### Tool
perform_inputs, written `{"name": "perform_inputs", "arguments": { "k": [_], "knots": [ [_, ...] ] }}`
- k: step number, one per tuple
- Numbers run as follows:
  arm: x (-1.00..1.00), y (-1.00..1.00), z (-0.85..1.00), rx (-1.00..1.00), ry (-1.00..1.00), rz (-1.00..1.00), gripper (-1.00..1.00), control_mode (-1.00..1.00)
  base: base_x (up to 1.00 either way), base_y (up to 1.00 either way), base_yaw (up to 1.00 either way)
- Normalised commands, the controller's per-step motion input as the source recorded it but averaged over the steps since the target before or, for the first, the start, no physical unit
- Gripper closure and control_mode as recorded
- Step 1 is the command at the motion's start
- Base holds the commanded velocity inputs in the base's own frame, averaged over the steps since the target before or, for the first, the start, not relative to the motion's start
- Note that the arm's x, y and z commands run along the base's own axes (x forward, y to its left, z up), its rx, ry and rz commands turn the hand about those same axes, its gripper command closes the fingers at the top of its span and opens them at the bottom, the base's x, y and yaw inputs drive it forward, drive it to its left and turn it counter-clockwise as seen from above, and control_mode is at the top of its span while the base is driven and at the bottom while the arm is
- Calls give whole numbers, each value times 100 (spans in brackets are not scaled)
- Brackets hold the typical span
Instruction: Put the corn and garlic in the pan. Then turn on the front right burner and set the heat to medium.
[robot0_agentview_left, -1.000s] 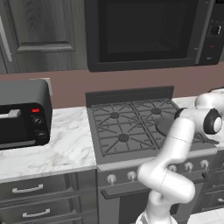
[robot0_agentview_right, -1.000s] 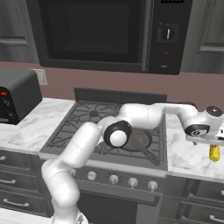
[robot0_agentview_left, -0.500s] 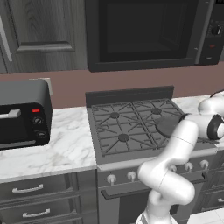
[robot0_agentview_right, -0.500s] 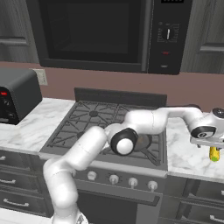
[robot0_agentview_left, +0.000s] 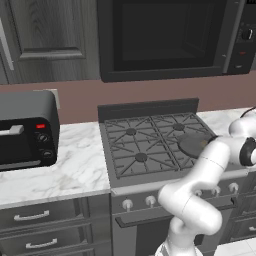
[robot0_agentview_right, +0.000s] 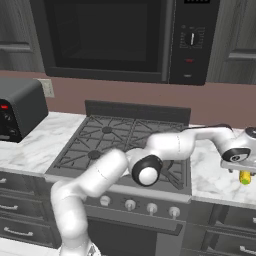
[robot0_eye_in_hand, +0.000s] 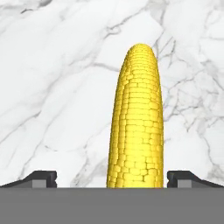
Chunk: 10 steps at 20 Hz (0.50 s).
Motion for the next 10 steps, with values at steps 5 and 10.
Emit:
{"name": "perform_inputs", "arguments": {
  "k": [5,10],
  "knots": [
    [0,-23,-33,1,5,-2,-100,-100,0,0,0],
    [5,-13,-20,1,3,0,-100,-100,0,0,0]
  ]
}}
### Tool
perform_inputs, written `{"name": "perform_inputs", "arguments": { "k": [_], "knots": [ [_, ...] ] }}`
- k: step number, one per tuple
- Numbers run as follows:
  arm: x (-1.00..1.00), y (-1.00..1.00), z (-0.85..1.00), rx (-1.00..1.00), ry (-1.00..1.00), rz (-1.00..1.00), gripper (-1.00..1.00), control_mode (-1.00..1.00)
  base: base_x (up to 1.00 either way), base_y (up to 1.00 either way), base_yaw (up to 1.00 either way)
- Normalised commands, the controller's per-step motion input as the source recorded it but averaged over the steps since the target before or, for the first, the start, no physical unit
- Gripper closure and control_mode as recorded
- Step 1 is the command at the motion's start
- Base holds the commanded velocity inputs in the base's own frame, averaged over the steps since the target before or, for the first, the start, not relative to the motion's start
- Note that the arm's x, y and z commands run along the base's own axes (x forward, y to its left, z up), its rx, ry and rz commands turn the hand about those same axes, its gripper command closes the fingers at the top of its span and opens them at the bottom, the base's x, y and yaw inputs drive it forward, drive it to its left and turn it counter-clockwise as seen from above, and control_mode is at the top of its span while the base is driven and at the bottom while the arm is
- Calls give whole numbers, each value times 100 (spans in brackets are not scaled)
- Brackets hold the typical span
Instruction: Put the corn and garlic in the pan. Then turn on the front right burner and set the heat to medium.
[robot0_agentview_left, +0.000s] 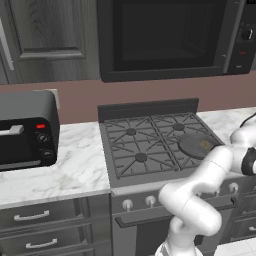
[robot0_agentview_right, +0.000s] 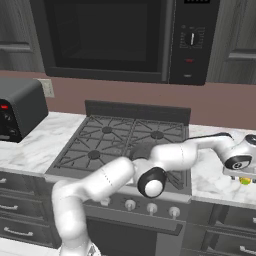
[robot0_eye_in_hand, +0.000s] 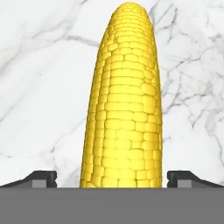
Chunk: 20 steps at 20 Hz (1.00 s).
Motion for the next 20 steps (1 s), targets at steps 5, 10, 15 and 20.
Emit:
{"name": "perform_inputs", "arguments": {
  "k": [5,10,15,20],
  "knots": [
    [0,0,0,0,1,0,100,-100,0,0,0],
    [-9,0,0,0,0,0,100,-100,0,0,0],
    [-89,1,13,1,-7,0,100,-100,0,0,0],
    [-100,23,45,0,-19,0,100,-100,0,0,0]
  ]
}}
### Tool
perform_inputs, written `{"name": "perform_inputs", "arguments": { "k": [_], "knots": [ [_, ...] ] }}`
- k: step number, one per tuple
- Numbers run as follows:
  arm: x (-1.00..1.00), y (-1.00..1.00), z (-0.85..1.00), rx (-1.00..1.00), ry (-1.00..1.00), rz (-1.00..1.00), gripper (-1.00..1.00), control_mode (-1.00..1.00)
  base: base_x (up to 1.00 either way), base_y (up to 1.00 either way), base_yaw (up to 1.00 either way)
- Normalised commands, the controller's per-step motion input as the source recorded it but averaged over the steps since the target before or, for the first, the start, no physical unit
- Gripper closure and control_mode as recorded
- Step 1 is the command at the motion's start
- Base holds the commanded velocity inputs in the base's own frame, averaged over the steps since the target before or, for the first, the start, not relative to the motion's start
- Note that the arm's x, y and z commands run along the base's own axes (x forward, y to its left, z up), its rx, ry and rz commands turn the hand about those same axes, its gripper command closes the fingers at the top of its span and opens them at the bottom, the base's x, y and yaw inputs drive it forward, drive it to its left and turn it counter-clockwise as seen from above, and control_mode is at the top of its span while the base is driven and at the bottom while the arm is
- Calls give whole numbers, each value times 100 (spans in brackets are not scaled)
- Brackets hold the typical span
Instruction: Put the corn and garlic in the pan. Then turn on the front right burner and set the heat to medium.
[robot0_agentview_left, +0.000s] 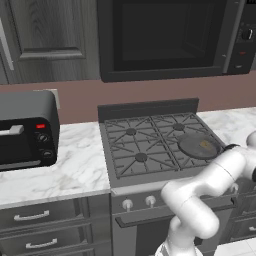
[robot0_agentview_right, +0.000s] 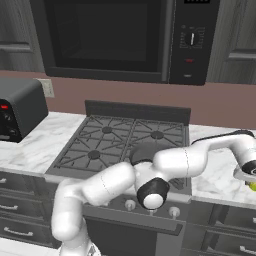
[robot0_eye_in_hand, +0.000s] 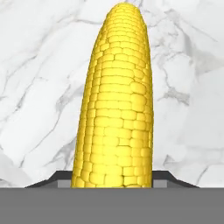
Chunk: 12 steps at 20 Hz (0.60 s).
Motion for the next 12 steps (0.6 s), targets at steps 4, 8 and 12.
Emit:
{"name": "perform_inputs", "arguments": {
  "k": [4,8,12],
  "knots": [
    [-86,56,46,0,-31,0,100,-100,0,0,0],
    [-73,70,22,0,-41,0,100,-100,0,0,0],
    [-60,80,14,0,-48,1,100,-100,0,0,0]
  ]
}}
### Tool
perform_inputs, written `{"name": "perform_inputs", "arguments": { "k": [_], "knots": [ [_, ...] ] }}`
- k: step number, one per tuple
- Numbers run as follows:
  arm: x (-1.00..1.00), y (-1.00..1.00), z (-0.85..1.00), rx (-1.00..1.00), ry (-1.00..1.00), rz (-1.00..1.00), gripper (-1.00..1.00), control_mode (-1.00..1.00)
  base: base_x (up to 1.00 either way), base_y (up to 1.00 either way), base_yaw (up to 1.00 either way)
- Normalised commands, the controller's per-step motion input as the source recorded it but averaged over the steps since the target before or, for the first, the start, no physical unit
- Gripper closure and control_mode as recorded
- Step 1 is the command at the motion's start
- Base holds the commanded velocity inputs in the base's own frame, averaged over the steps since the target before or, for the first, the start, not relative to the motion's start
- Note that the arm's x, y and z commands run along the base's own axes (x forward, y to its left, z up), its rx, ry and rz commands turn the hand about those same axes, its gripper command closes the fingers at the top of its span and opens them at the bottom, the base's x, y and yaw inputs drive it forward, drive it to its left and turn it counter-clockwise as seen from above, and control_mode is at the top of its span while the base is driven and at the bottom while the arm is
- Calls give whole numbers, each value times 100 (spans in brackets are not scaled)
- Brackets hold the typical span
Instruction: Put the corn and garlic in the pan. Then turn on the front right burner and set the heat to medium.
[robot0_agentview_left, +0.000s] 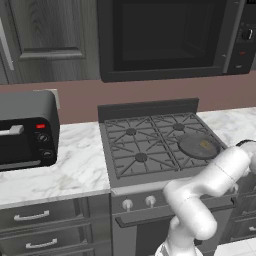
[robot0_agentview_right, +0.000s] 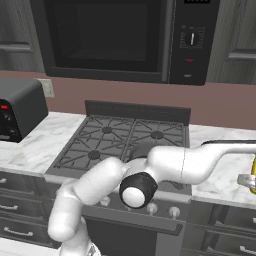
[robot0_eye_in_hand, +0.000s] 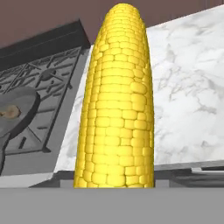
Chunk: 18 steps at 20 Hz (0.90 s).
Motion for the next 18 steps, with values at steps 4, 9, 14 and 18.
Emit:
{"name": "perform_inputs", "arguments": {
  "k": [4,9,14,18],
  "knots": [
    [-8,98,8,0,-49,0,100,-100,0,0,0],
    [0,100,15,-3,-35,0,100,-100,0,0,0],
    [-15,86,84,-5,-1,0,100,-100,0,0,0],
    [-5,64,53,-3,20,0,100,-100,0,0,0]
  ]
}}
